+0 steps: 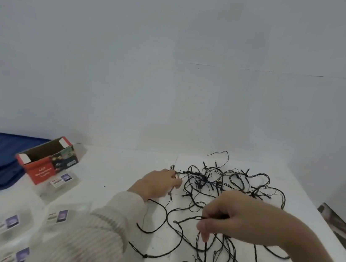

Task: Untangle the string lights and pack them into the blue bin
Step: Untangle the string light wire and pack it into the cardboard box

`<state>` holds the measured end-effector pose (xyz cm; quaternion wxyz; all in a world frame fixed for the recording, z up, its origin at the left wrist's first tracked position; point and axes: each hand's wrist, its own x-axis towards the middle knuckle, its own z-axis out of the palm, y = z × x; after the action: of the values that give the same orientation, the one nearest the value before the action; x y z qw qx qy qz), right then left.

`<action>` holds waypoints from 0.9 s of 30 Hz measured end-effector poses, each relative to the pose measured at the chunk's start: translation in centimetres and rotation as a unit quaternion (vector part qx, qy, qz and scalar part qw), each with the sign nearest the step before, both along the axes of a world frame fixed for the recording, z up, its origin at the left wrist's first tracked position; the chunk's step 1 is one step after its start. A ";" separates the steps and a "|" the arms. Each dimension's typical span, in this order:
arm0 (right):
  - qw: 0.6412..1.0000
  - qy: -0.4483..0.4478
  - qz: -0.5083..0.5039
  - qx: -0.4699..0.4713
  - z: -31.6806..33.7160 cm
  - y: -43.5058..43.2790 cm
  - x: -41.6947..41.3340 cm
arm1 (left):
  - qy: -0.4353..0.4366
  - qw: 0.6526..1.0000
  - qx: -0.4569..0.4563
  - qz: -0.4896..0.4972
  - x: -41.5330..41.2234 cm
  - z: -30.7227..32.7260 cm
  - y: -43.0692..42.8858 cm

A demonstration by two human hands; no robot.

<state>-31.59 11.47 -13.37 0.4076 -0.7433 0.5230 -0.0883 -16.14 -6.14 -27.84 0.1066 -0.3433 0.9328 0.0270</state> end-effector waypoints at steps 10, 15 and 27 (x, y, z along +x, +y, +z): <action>0.998 0.040 -0.018 -0.046 3.2 0.0 -2.1 | -0.054 0.995 -0.025 -0.079 1.8 2.0 -1.1; 0.980 0.015 -0.102 -0.170 6.8 -0.2 -3.0 | 0.267 0.954 0.135 0.033 3.5 8.9 -0.1; 0.898 -0.177 -0.181 -0.359 14.6 -2.8 -2.3 | 0.684 0.642 0.344 0.038 4.0 24.3 4.1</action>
<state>-33.89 8.64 1.25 0.1755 -0.7035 0.5006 -0.4730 -12.19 -2.07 -3.49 -0.4530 -0.2007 0.6494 0.5769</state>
